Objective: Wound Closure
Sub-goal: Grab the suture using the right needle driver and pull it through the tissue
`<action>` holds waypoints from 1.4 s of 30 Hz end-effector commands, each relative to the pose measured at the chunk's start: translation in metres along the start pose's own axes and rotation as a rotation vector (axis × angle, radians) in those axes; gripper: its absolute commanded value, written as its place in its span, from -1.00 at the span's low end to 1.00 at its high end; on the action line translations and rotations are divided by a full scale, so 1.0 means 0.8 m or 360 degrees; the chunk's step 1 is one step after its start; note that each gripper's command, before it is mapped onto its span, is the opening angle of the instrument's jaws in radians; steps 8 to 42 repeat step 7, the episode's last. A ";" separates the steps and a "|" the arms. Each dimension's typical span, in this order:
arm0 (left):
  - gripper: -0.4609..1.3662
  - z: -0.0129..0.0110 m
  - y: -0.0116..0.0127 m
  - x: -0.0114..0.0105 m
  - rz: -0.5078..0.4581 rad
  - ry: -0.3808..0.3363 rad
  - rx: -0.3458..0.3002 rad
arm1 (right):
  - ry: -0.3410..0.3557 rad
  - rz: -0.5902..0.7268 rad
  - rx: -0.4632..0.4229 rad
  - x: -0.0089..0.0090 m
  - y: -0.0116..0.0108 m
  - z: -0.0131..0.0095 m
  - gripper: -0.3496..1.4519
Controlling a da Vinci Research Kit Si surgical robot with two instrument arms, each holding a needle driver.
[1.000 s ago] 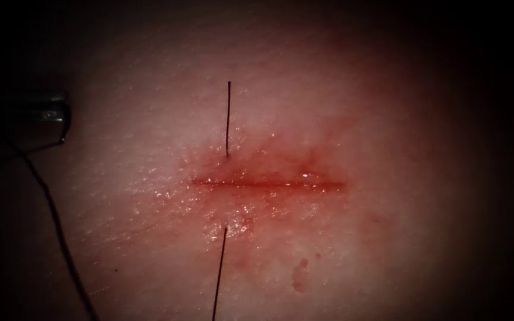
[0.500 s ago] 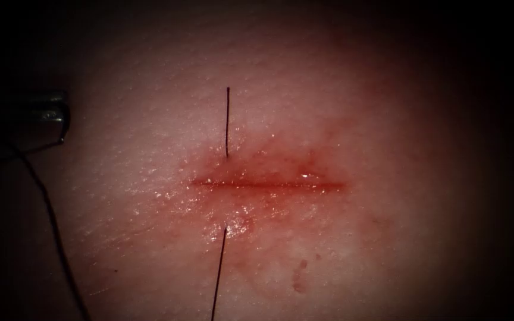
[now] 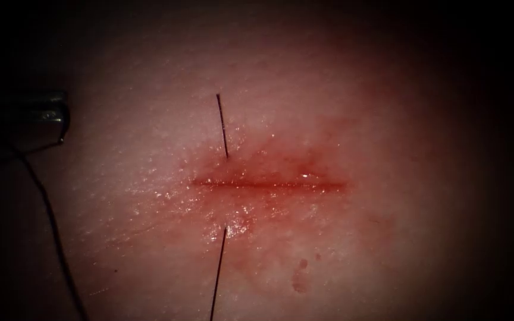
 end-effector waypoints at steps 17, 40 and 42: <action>-0.88 0.0002 -0.0001 0.0000 -0.0001 -0.0001 -0.0013 | 0.0002 0.0002 0.0001 0.0001 0.0000 0.0001 -1.00; -0.88 0.0002 -0.0001 0.0000 -0.0001 -0.0001 -0.0013 | 0.0002 0.0002 0.0001 0.0001 0.0000 0.0001 -1.00; -0.88 0.0002 -0.0001 0.0000 -0.0001 -0.0001 -0.0013 | 0.0002 0.0002 0.0001 0.0001 0.0000 0.0001 -1.00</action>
